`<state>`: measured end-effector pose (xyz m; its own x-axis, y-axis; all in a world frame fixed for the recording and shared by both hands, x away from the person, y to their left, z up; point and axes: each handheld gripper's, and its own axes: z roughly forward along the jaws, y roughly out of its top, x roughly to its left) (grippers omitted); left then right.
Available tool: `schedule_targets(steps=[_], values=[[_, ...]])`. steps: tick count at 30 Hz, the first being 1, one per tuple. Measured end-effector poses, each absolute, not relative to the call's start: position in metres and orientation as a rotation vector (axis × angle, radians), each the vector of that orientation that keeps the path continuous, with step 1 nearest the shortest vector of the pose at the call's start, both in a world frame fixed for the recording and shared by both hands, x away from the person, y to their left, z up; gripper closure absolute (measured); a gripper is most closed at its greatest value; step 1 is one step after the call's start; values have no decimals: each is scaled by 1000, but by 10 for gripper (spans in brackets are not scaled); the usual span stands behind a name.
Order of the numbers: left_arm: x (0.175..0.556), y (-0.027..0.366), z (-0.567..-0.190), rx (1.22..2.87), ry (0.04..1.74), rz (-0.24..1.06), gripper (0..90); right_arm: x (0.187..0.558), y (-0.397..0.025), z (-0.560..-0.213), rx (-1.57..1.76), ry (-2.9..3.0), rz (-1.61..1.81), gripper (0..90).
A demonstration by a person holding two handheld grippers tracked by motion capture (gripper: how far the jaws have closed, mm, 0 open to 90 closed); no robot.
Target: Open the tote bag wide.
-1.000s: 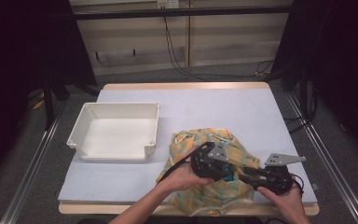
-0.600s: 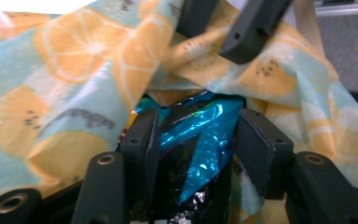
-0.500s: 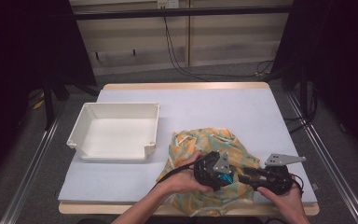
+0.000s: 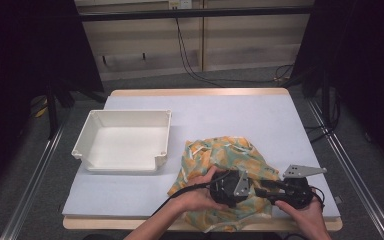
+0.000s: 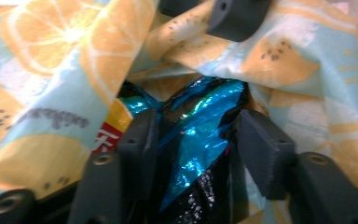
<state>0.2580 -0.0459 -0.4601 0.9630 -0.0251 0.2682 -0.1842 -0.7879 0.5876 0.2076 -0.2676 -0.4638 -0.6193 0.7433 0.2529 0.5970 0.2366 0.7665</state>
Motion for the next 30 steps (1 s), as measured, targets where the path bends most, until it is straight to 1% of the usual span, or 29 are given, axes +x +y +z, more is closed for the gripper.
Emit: schedule_targets(steps=[1,3,6,7,8,10,12,14,16,20,22,23,24,25,26,29,30], values=[[259,-46,-460,2455,-143,315,531,207,-268,-464,1282,2336,1331,540],[259,-46,-460,2468,-140,350,556,207,-267,-464,1282,2339,1328,537],[261,-44,-460,2455,-109,331,605,208,-267,-465,1279,2342,1327,535],[263,-42,-461,2446,-106,272,658,208,-267,-465,1280,2343,1327,535],[263,-41,-464,2432,-91,271,783,208,-267,-465,1281,2344,1327,534],[261,-41,-464,2424,-53,268,828,207,-267,-466,1281,2349,1326,533],[262,-41,-463,2433,-40,256,857,208,-267,-467,1278,2354,1319,531],[268,-38,-460,2413,9,193,896,209,-267,-467,1276,2353,1323,531],[274,-34,-458,2372,58,123,900,208,-267,-466,1278,2348,1325,531],[280,-26,-453,2303,110,45,900,211,-266,-464,1274,2343,1334,543],[282,-21,-449,2269,124,18,900,211,-264,-464,1274,2348,1337,575],[283,-17,-444,2229,136,-8,900,213,-263,-462,1263,2349,1346,654],[283,-17,-444,2229,136,-8,900,213,-263,-462,1263,2349,1346,654],[284,-12,-439,2196,153,-35,900,214,-262,-460,1248,2339,1362,731],[284,-12,-439,2196,153,-35,900,214,-262,-460,1248,2339,1362,731],[285,-5,-433,2143,157,-56,900,216,-261,-456,1223,2334,1375,885],[285,-3,-431,2144,142,-57,900,217,-262,-455,1219,2335,1374,897]])
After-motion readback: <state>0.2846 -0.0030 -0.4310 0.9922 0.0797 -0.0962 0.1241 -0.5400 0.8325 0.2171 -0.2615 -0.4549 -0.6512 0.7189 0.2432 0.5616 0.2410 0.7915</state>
